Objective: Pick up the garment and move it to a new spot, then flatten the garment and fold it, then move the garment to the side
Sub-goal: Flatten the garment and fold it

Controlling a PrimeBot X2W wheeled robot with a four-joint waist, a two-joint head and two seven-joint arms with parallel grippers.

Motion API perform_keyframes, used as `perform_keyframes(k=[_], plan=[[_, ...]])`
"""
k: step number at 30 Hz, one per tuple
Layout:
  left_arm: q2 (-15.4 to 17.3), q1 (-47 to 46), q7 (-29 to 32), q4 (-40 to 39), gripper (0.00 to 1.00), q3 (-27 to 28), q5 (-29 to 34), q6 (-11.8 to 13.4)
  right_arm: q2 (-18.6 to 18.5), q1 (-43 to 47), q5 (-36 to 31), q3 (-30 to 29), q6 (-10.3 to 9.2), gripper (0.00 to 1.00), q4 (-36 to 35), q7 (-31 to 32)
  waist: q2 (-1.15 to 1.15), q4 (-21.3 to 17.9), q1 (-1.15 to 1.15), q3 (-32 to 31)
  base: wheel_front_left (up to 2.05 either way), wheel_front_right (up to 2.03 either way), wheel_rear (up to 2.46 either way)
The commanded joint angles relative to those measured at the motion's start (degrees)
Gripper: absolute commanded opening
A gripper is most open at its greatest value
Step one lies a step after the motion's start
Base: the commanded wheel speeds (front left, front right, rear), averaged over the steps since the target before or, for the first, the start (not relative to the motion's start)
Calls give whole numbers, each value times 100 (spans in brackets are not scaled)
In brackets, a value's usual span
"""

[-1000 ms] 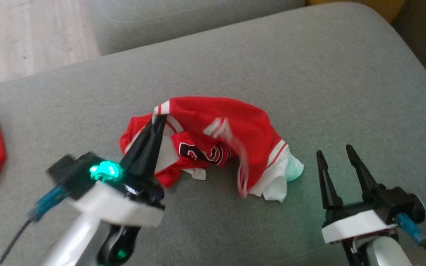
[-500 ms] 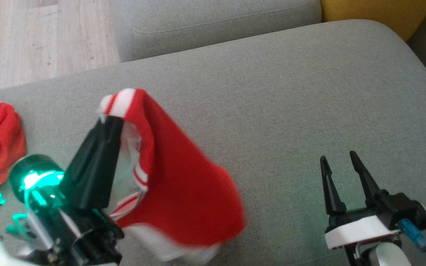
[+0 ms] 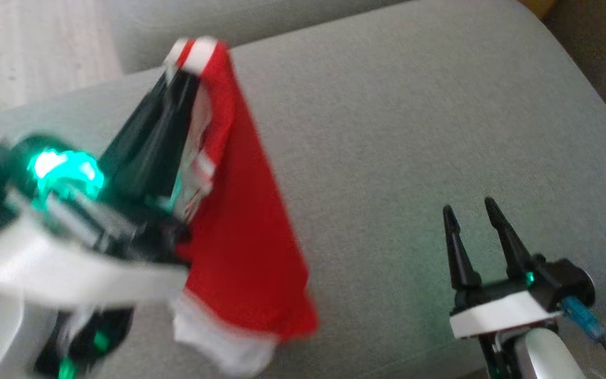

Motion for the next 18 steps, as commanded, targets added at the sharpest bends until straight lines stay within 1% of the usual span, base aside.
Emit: perform_keyframes(k=[1,5,8,9,12,15,18], plan=[[16,-681,120,157,0,174,44,-87,-29,-313,89,222,44,100,-224,-63,0,-316,0,301,0,0,0],[-222,-1645,403,1222,0,-26,22,-312,-29,-506,265,365,44,100,-298,-63,0,-630,0,601,0,0,0],[-410,-2373,406,2219,0,-112,174,-502,-29,-630,388,513,44,100,-350,-63,0,-868,0,796,0,0,0],[-410,-2373,406,2219,0,-112,174,-502,-29,-630,388,513,44,100,-350,-63,0,-868,0,796,0,0,0],[-636,-2970,302,3240,0,-275,356,-749,-29,-725,499,668,44,100,-395,-63,0,-1093,0,945,0,0,0],[-748,-3488,94,4209,0,-460,669,-1044,-29,-804,599,793,44,100,-436,-63,0,-1282,0,1062,0,0,0],[-899,-3900,-283,5064,0,-484,910,-1148,-29,-856,677,882,44,100,-479,-63,0,-1422,0,1158,0,0,0]])
